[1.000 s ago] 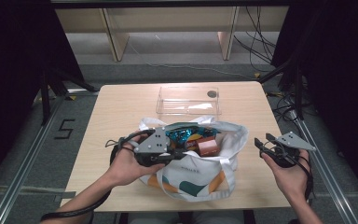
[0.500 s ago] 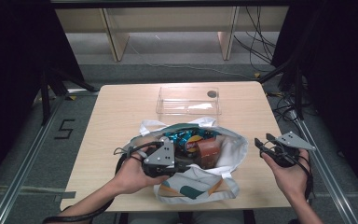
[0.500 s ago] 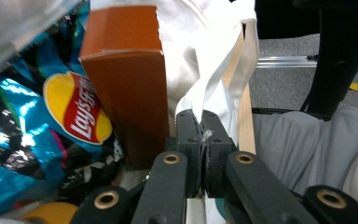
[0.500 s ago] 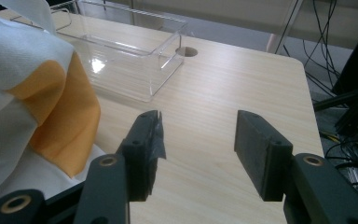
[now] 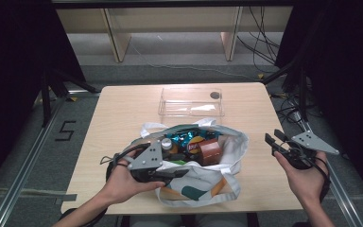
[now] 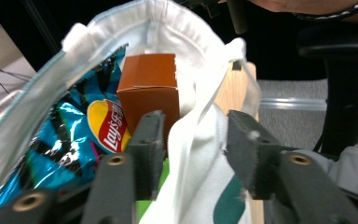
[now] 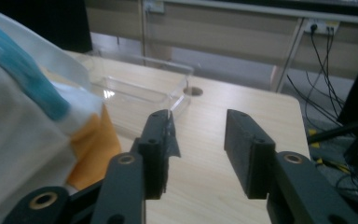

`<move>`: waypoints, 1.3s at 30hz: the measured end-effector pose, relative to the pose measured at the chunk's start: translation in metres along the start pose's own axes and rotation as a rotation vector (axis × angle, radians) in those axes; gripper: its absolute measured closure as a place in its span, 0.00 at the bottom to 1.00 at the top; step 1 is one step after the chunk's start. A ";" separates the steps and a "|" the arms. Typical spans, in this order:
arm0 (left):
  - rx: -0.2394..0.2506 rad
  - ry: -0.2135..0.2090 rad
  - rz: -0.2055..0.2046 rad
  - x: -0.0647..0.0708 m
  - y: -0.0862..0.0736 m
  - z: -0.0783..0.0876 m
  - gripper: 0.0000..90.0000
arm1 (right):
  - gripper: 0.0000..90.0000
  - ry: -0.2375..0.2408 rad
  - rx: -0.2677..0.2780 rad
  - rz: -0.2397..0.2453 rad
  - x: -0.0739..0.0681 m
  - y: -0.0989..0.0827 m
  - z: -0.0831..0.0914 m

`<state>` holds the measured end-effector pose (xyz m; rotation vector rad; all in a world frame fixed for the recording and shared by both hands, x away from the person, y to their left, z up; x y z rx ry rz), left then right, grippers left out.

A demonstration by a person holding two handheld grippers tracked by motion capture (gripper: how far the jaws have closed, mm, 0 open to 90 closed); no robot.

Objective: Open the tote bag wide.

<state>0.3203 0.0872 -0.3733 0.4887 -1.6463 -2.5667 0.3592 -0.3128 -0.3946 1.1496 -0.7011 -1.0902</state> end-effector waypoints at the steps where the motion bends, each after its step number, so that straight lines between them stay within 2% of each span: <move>1: 0.000 -0.016 0.003 0.004 -0.002 0.003 0.71 | 0.72 -0.001 -0.004 -0.011 -0.002 0.002 0.003; 2: 0.000 -0.016 0.003 0.004 -0.002 0.003 0.74 | 0.73 0.005 0.005 0.006 -0.004 0.005 0.006; 3: -0.013 -0.064 0.025 0.015 -0.008 0.004 0.76 | 0.74 0.021 0.004 -0.014 -0.009 0.007 0.009; 4: -0.032 -0.084 0.040 0.021 -0.011 0.002 0.77 | 0.75 0.026 0.005 -0.016 -0.011 0.008 0.010; 5: -0.060 -0.107 0.030 0.027 -0.016 -0.003 0.78 | 0.76 0.047 0.002 -0.014 -0.014 0.010 0.011; 6: -0.081 -0.116 0.047 0.030 -0.019 -0.008 0.78 | 0.76 0.066 0.005 -0.020 -0.019 0.012 0.012; 8: -0.135 -0.130 0.043 0.033 -0.030 -0.023 0.79 | 0.75 0.073 0.004 -0.002 -0.025 0.015 0.013; 9: -0.154 -0.122 0.053 0.033 -0.035 -0.031 0.79 | 0.75 0.085 0.011 -0.006 -0.030 0.017 0.013; 10: -0.161 -0.116 0.053 0.031 -0.037 -0.036 0.80 | 0.75 0.098 0.018 0.009 -0.033 0.020 0.013; 12: -0.166 -0.095 0.080 0.026 -0.041 -0.045 0.81 | 0.74 0.108 0.030 0.019 -0.036 0.023 0.015; 14: -0.172 -0.071 0.093 0.022 -0.045 -0.053 0.83 | 0.75 0.116 0.031 0.006 -0.040 0.025 0.017; 16: -0.178 -0.052 0.084 0.019 -0.048 -0.056 0.84 | 0.76 0.141 0.048 0.027 -0.042 0.029 0.019; 17: -0.182 -0.040 0.093 0.020 -0.048 -0.057 0.84 | 0.76 0.159 0.056 0.024 -0.046 0.031 0.021; 19: -0.183 -0.030 0.094 0.018 -0.048 -0.057 0.85 | 0.79 0.230 0.071 0.047 -0.057 0.036 0.026; 20: -0.180 -0.025 0.101 0.018 -0.048 -0.057 0.85 | 0.79 0.265 0.093 0.076 -0.062 0.039 0.027; 21: -0.175 -0.017 0.103 0.017 -0.048 -0.057 0.85 | 0.79 0.306 0.076 0.064 -0.072 0.040 0.029; 22: -0.173 -0.014 0.104 0.017 -0.048 -0.058 0.86 | 0.79 0.348 0.061 0.078 -0.080 0.041 0.030; 23: -0.178 -0.014 0.107 0.017 -0.048 -0.057 0.86 | 0.79 0.398 0.043 0.096 -0.089 0.041 0.030; 24: -0.172 -0.010 0.106 0.017 -0.048 -0.058 0.86 | 0.79 0.449 0.032 0.143 -0.098 0.042 0.027; 25: -0.178 -0.011 0.106 0.016 -0.048 -0.057 0.86 | 0.78 0.478 0.010 0.142 -0.105 0.041 0.027; 26: -0.180 -0.015 0.107 0.016 -0.048 -0.057 0.87 | 0.78 0.512 -0.013 0.177 -0.113 0.040 0.025; 27: -0.178 -0.003 0.102 0.016 -0.048 -0.057 0.87 | 0.77 0.537 -0.043 0.183 -0.122 0.038 0.023; 28: -0.179 -0.002 0.098 0.016 -0.048 -0.057 0.87 | 0.75 0.560 -0.069 0.215 -0.129 0.036 0.020; 29: -0.181 -0.008 0.098 0.015 -0.048 -0.056 0.87 | 0.73 0.583 -0.115 0.242 -0.136 0.034 0.017; 30: -0.179 -0.007 0.100 0.015 -0.048 -0.057 0.88 | 0.73 0.595 -0.151 0.276 -0.141 0.032 0.014; 32: -0.181 0.003 0.099 0.015 -0.048 -0.057 0.89 | 0.72 0.608 -0.188 0.302 -0.151 0.027 0.007; 33: -0.183 0.001 0.099 0.014 -0.048 -0.057 0.90 | 0.72 0.606 -0.227 0.331 -0.153 0.025 0.004; 34: -0.185 0.001 0.098 0.014 -0.047 -0.057 0.90 | 0.73 0.587 -0.229 0.345 -0.156 0.023 0.000; 36: -0.178 0.005 0.093 0.014 -0.048 -0.058 0.92 | 0.76 0.586 -0.282 0.355 -0.158 0.019 -0.004; 39: -0.180 0.006 0.101 0.014 -0.048 -0.058 0.94 | 0.81 0.552 -0.313 0.367 -0.158 0.014 -0.006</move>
Point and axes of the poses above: each handheld gripper's, and its own axes: z roughly backward along the jaws, y roughly out of its top, x roughly to its right, the point moved 2 cm from there along -z, roughly forward along the jaws, and after that the axes turned 7 degrees about -z, right-handed, at the moved point
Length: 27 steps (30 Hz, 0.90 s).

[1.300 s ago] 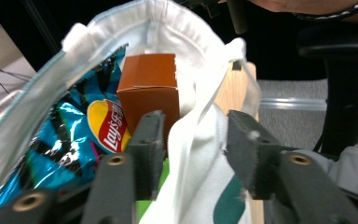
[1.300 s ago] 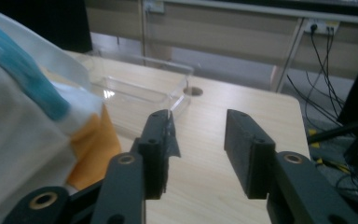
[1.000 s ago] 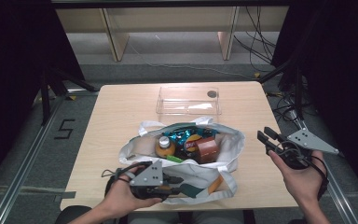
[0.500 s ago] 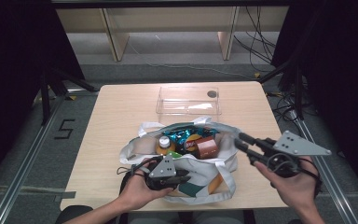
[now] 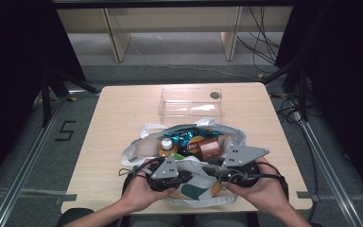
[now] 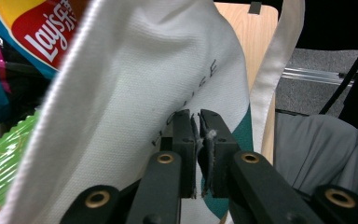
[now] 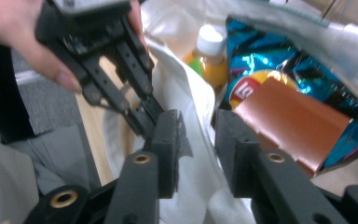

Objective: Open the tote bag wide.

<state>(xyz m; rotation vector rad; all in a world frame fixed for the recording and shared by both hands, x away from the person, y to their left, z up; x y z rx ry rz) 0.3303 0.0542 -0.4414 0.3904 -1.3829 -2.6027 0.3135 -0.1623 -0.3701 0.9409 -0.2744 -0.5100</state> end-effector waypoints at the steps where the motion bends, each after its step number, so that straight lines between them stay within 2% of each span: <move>1: -0.006 0.001 0.001 0.000 0.000 0.000 0.95 | 0.83 0.010 -0.010 0.012 0.000 -0.001 -0.001; 3: -0.010 -0.003 0.005 0.000 0.000 -0.001 0.97 | 0.90 -0.002 -0.022 0.022 0.000 -0.002 -0.002; 5: -0.017 0.011 0.008 0.000 0.001 -0.001 0.99 | 0.96 -0.001 -0.051 0.029 -0.001 -0.004 -0.002; 6: -0.018 0.016 0.007 0.000 0.001 -0.001 0.99 | 0.98 -0.015 -0.044 0.037 -0.001 -0.003 -0.001; 8: -0.017 0.029 0.014 0.000 0.001 -0.001 0.99 | 0.99 0.002 -0.039 0.022 -0.002 -0.002 0.001; 9: -0.023 0.038 -0.010 -0.001 0.001 0.000 0.99 | 0.99 0.020 -0.047 0.011 -0.003 -0.002 0.004; 10: -0.019 0.045 0.019 0.000 0.001 0.001 0.99 | 0.99 0.031 -0.055 -0.015 -0.005 -0.002 0.007; 12: -0.008 0.058 0.012 -0.001 0.001 0.002 0.99 | 0.99 0.067 -0.045 -0.011 -0.007 -0.003 0.009; 13: -0.006 0.071 0.027 0.000 0.000 0.002 0.99 | 0.99 0.085 -0.050 -0.025 -0.007 -0.004 0.009; 14: -0.004 0.080 0.009 -0.002 0.001 0.004 1.00 | 0.99 0.105 -0.059 -0.031 -0.008 -0.005 0.010; 15: 0.002 0.083 0.029 -0.002 0.000 0.004 1.00 | 0.99 0.123 -0.068 -0.044 -0.008 -0.007 0.009; 16: 0.005 0.091 0.033 -0.002 0.000 0.005 1.00 | 0.99 0.142 -0.082 -0.052 -0.008 -0.009 0.009; 17: 0.004 0.090 0.040 -0.003 0.000 0.005 1.00 | 0.99 0.144 -0.093 -0.079 -0.010 -0.012 0.009; 18: -0.001 0.086 0.027 -0.004 0.000 0.005 1.00 | 0.99 0.166 -0.096 -0.071 -0.010 -0.014 0.007; 19: -0.003 0.087 0.022 -0.004 0.000 0.005 1.00 | 0.99 0.164 -0.115 -0.077 -0.010 -0.016 0.007; 20: -0.004 0.080 0.043 -0.002 -0.001 0.003 1.00 | 0.99 0.164 -0.117 -0.086 -0.011 -0.017 0.005; 21: -0.009 0.074 0.030 -0.002 -0.001 0.003 1.00 | 0.99 0.157 -0.120 -0.076 -0.009 -0.019 0.002; 22: -0.014 0.070 0.024 -0.002 -0.002 0.003 1.00 | 0.99 0.159 -0.145 -0.088 -0.008 -0.022 0.001; 23: -0.022 0.050 0.045 0.000 -0.003 0.003 1.00 | 0.99 0.160 -0.150 -0.101 -0.007 -0.025 -0.002; 24: -0.027 0.039 0.024 0.001 -0.004 0.004 0.99 | 0.99 0.155 -0.171 -0.118 -0.007 -0.029 -0.004; 25: -0.037 0.020 0.039 0.004 -0.004 0.005 0.99 | 0.99 0.161 -0.193 -0.117 -0.004 -0.035 -0.009; 26: -0.046 0.009 0.034 0.005 -0.005 0.008 0.99 | 0.99 0.163 -0.214 -0.146 -0.005 -0.039 -0.012; 27: -0.047 0.005 0.031 0.007 -0.005 0.010 0.99 | 0.99 0.165 -0.222 -0.152 -0.005 -0.043 -0.016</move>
Point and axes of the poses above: each handheld gripper's, and its own axes: z roughly backward along the jaws, y roughly out of its top, x roughly to its right, the point moved 2 cm from there along -z, roughly forward along the jaws, and after that the axes turned 7 degrees about -z, right-handed, at the moved point
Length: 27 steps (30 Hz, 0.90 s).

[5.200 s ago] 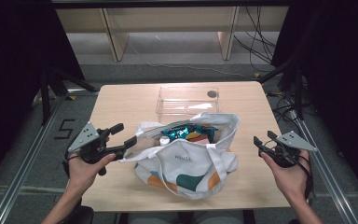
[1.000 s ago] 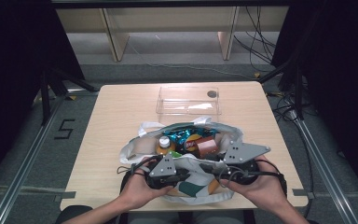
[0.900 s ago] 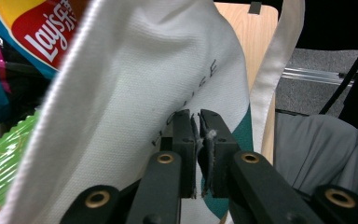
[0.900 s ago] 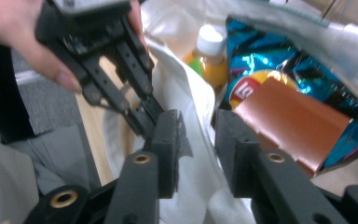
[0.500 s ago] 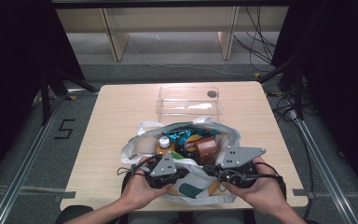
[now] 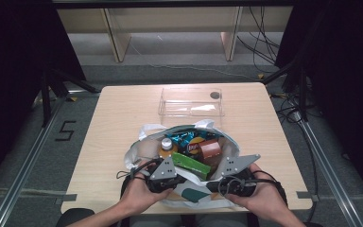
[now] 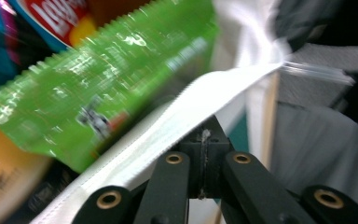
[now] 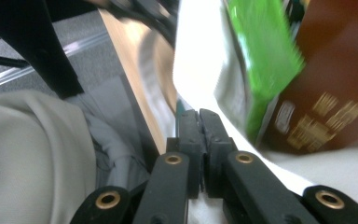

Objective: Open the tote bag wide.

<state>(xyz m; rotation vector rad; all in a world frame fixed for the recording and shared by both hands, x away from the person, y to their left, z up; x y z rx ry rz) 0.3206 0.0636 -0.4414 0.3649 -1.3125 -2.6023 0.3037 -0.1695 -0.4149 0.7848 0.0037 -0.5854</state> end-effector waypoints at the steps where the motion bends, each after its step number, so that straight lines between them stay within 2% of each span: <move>1: -0.016 -0.010 -0.014 0.001 -0.001 0.002 0.98 | 0.99 -0.003 -0.004 -0.014 0.002 -0.002 -0.004; 3: -0.026 -0.035 -0.003 0.004 -0.003 0.011 0.93 | 0.99 0.001 -0.019 -0.005 0.007 -0.005 -0.009; 4: -0.038 -0.053 -0.012 0.005 -0.005 0.016 0.91 | 0.99 -0.004 -0.027 -0.022 0.009 -0.007 -0.011; 5: -0.025 -0.061 -0.008 0.005 -0.005 0.021 0.89 | 0.99 -0.005 -0.031 -0.030 0.010 -0.008 -0.013; 6: -0.026 -0.057 -0.008 0.004 -0.006 0.026 0.89 | 0.99 -0.006 -0.037 -0.034 0.012 -0.009 -0.015; 9: 0.017 -0.032 0.027 -0.001 -0.009 0.043 0.87 | 0.99 -0.025 -0.057 -0.036 0.015 -0.012 -0.023; 11: 0.046 0.011 0.052 -0.009 -0.012 0.050 0.84 | 0.99 -0.030 -0.067 -0.041 0.016 -0.013 -0.026; 12: 0.053 0.032 0.092 -0.013 -0.015 0.051 0.81 | 0.99 -0.033 -0.069 -0.037 0.017 -0.014 -0.028; 13: 0.036 0.047 0.096 -0.019 -0.018 0.051 0.79 | 0.99 -0.032 -0.068 -0.038 0.017 -0.015 -0.030; 15: 0.026 0.079 0.143 -0.030 -0.026 0.044 0.77 | 0.99 -0.034 -0.096 -0.047 0.019 -0.017 -0.033; 16: 0.020 0.084 0.167 -0.032 -0.029 0.040 0.76 | 0.98 -0.035 -0.097 -0.041 0.019 -0.018 -0.035; 17: 0.011 0.078 0.159 -0.035 -0.030 0.038 0.76 | 0.98 -0.038 -0.099 -0.038 0.020 -0.018 -0.035; 18: 0.002 0.083 0.180 -0.037 -0.033 0.033 0.76 | 0.98 -0.039 -0.099 -0.037 0.021 -0.019 -0.035; 21: -0.029 0.057 0.180 -0.040 -0.036 0.024 0.76 | 0.97 -0.020 -0.093 -0.046 0.022 -0.020 -0.034; 23: -0.055 0.077 0.152 -0.041 -0.038 0.018 0.77 | 0.94 -0.012 -0.075 -0.049 0.022 -0.019 -0.032; 25: -0.071 0.069 0.139 -0.041 -0.040 0.015 0.78 | 0.87 0.007 -0.040 -0.045 0.021 -0.017 -0.025; 26: -0.072 0.067 0.155 -0.039 -0.041 0.013 0.78 | 0.83 0.004 -0.015 -0.066 0.019 -0.015 -0.020; 27: -0.085 0.067 0.140 -0.039 -0.041 0.013 0.78 | 0.79 -0.010 0.016 -0.063 0.018 -0.012 -0.014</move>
Point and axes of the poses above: each handheld gripper's, and its own axes: z roughly backward along the jaws, y roughly out of its top, x roughly to its right, the point moved 2 cm from there along -z, roughly forward along the jaws, and after that the axes turned 7 degrees about -z, right-handed, at the moved point
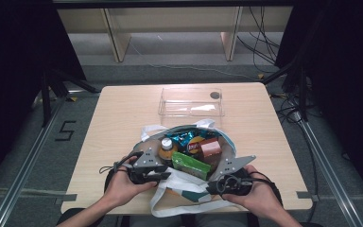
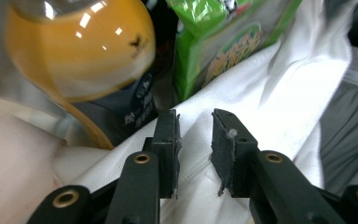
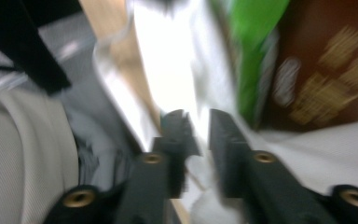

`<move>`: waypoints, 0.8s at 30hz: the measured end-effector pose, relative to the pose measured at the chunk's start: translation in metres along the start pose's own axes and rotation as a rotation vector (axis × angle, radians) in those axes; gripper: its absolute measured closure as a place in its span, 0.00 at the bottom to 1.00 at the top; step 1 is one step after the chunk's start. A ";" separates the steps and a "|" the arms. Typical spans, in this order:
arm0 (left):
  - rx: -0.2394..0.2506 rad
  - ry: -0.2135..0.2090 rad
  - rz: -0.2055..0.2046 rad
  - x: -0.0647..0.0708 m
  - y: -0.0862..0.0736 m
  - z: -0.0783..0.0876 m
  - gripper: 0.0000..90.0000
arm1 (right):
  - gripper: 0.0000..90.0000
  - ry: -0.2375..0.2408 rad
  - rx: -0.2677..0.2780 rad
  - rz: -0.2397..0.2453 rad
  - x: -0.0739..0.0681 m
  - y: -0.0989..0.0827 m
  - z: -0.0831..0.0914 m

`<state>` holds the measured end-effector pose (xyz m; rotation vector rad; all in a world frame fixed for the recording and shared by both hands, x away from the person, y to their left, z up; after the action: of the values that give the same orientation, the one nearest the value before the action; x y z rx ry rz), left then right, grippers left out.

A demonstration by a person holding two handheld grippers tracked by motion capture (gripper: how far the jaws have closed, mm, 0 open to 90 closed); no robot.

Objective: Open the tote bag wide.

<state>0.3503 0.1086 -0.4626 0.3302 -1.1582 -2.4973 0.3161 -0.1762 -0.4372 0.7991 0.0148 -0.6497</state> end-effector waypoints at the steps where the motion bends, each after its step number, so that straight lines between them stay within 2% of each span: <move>1: 0.002 -0.007 -0.008 0.001 -0.001 -0.001 0.78 | 0.78 -0.008 0.035 -0.002 -0.003 0.003 0.008; 2: 0.000 -0.009 -0.016 0.001 -0.002 -0.002 0.78 | 0.78 -0.028 0.062 0.019 -0.003 0.007 0.017; 3: -0.003 -0.008 0.004 0.002 -0.003 -0.004 0.78 | 0.77 -0.046 0.091 0.023 -0.004 0.010 0.023; 5: -0.027 -0.012 -0.014 0.001 -0.005 -0.005 0.78 | 0.77 -0.087 0.137 0.026 -0.006 0.017 0.042; 6: -0.017 -0.020 0.005 0.002 -0.006 -0.008 0.78 | 0.78 -0.116 0.171 0.061 -0.003 0.020 0.048; 7: -0.022 -0.018 0.005 0.001 -0.006 -0.008 0.78 | 0.78 -0.141 0.201 0.034 -0.003 0.023 0.058; 8: -0.022 -0.022 0.008 0.001 -0.006 -0.008 0.78 | 0.78 -0.158 0.223 0.045 -0.002 0.026 0.065; 10: -0.018 -0.027 0.005 0.000 -0.005 -0.005 0.78 | 0.78 -0.181 0.277 0.016 -0.001 0.029 0.076; 12: 0.016 -0.017 0.015 0.000 -0.002 0.001 0.76 | 0.78 -0.218 0.325 0.030 0.005 0.034 0.086; 13: 0.045 -0.018 0.025 0.001 0.000 0.006 0.75 | 0.77 -0.259 0.374 0.033 0.009 0.036 0.090; 14: 0.057 -0.005 0.015 0.000 0.003 0.013 0.74 | 0.76 -0.280 0.379 0.011 0.010 0.037 0.094; 15: 0.080 0.002 0.029 0.000 0.004 0.019 0.73 | 0.73 -0.320 0.395 0.032 0.015 0.039 0.095; 17: 0.120 0.037 0.011 -0.003 0.009 0.036 0.71 | 0.70 -0.333 0.378 0.017 0.020 0.040 0.094; 18: 0.143 0.047 0.026 -0.004 0.011 0.042 0.70 | 0.68 -0.330 0.373 0.013 0.023 0.041 0.093; 21: 0.210 0.143 0.007 -0.017 0.019 0.072 0.67 | 0.65 -0.347 0.371 0.003 0.030 0.044 0.088; 22: 0.226 0.167 0.014 -0.021 0.020 0.077 0.66 | 0.64 -0.344 0.352 0.003 0.032 0.045 0.088; 23: 0.249 0.197 0.023 -0.026 0.021 0.083 0.65 | 0.64 -0.341 0.355 0.020 0.034 0.046 0.086; 24: 0.258 0.235 0.017 -0.033 0.021 0.090 0.64 | 0.64 -0.336 0.346 0.021 0.035 0.047 0.084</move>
<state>0.3531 0.1713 -0.3873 0.6603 -1.3753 -2.2219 0.3510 -0.2264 -0.3553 1.0106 -0.4208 -0.7717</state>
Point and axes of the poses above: each handheld gripper's, and its own axes: z roughly backward along the jaws, y roughly out of its top, x roughly to its right, the point moved 2 cm from there along -z, roughly forward along the jaws, and after that the axes turned 7 degrees about -z, right-handed, at the moved point
